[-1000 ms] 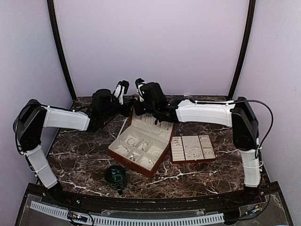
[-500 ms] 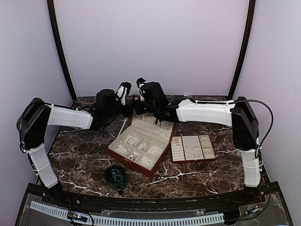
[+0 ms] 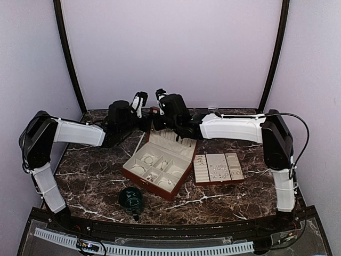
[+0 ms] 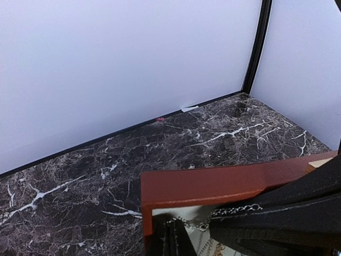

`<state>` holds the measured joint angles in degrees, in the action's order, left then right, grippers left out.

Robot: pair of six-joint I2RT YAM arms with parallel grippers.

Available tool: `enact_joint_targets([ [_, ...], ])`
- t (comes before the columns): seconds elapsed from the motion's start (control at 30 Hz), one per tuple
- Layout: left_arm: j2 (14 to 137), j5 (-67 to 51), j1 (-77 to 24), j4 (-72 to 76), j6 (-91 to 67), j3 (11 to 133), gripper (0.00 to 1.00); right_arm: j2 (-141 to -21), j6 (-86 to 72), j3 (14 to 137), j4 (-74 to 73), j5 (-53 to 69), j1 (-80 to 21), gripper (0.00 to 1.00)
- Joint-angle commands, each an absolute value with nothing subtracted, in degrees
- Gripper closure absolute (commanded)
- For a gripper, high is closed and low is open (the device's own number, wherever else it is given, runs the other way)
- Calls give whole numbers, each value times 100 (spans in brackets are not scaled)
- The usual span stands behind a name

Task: Organize the mixed jewelry
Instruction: Hang the necklace on the necklace hanger.

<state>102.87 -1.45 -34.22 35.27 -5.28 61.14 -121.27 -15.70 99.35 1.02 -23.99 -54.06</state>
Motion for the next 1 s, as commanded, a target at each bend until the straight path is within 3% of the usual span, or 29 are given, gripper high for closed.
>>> enact_joint_targets([
  [0.0, 10141, -104, -3381, 3753, -585, 6110, 100, -12010, -1687, 9845, 354, -2520, -5335, 100],
  [0.97, 10311, -237, -3382, 3560, -747, 6023, 100, -12103, -1784, 9840, 210, -2481, -5317, 100],
])
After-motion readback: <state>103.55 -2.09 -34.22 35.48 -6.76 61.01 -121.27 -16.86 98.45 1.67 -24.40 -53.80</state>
